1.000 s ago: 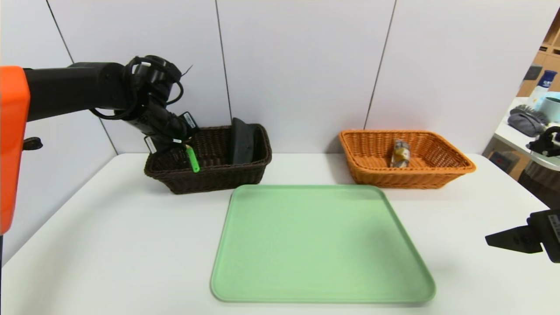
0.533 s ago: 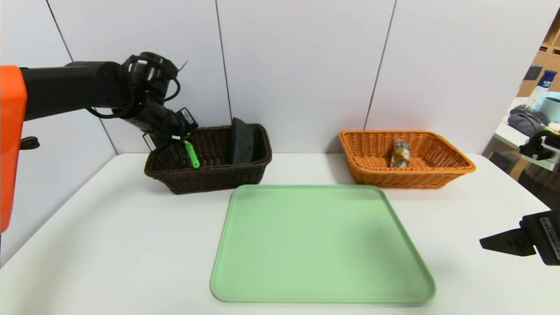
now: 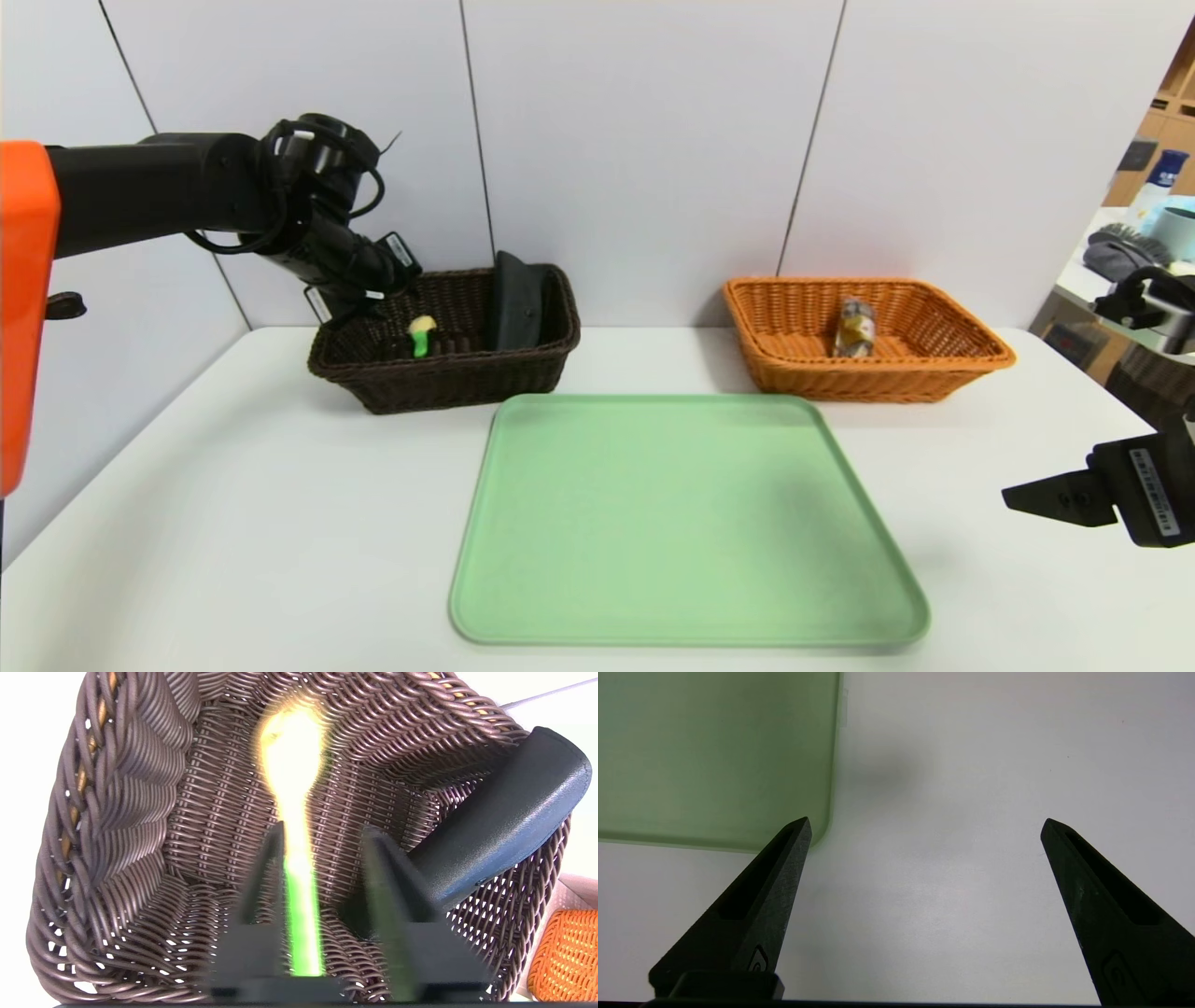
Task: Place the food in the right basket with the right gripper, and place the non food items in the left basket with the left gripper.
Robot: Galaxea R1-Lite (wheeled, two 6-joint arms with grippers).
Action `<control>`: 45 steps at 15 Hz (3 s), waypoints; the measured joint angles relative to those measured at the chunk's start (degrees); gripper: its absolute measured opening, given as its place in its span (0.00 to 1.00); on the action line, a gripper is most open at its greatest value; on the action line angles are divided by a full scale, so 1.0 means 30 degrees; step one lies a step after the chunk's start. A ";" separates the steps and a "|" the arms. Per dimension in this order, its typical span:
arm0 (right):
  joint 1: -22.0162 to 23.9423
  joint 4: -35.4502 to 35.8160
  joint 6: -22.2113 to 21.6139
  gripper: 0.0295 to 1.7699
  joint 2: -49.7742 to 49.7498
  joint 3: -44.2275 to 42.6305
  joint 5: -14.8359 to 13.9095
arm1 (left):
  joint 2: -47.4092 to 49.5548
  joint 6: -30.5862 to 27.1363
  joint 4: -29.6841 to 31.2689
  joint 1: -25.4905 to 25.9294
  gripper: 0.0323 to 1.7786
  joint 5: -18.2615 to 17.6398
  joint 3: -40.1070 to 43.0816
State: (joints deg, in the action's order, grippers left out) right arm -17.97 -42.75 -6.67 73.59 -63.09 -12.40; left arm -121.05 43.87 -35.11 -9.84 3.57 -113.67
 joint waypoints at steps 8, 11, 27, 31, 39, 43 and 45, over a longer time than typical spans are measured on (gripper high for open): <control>-0.0008 0.0004 -0.0024 0.96 -0.0012 0.0024 -0.0016 | 0.0284 0.0008 -0.0118 -0.0045 0.75 -0.0037 0.0000; -0.0008 0.0004 0.0008 0.96 -0.0073 0.0024 -0.0057 | 0.1650 -0.0853 -0.0459 -0.0679 0.82 -0.0008 0.0016; 0.0081 0.4502 0.4271 0.96 -0.2759 0.2251 0.0065 | 1.0106 -1.5799 0.2979 -0.2487 0.94 0.2503 0.8643; 0.1593 0.5404 0.4279 0.96 -0.3044 0.2215 0.0110 | 1.4214 -1.5429 0.4730 -0.2975 0.94 0.3604 1.3121; 0.3905 0.5461 0.4336 0.96 -0.6075 0.4051 0.0358 | 2.1675 -1.5311 0.5079 0.1057 0.95 0.4263 1.9659; 0.4787 0.5441 0.4315 0.96 -0.8342 0.5348 0.0358 | 2.5616 -1.5043 0.5079 0.2438 0.95 0.4295 2.2516; 0.5173 0.5421 0.4259 0.96 -0.9785 0.5933 0.0333 | 2.7665 -1.4917 0.4990 0.2666 0.95 0.4340 2.3739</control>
State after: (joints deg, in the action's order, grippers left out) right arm -2.45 -26.49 6.11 44.24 -45.29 -11.40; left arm -38.06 -0.88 -20.14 -1.84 16.59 -42.45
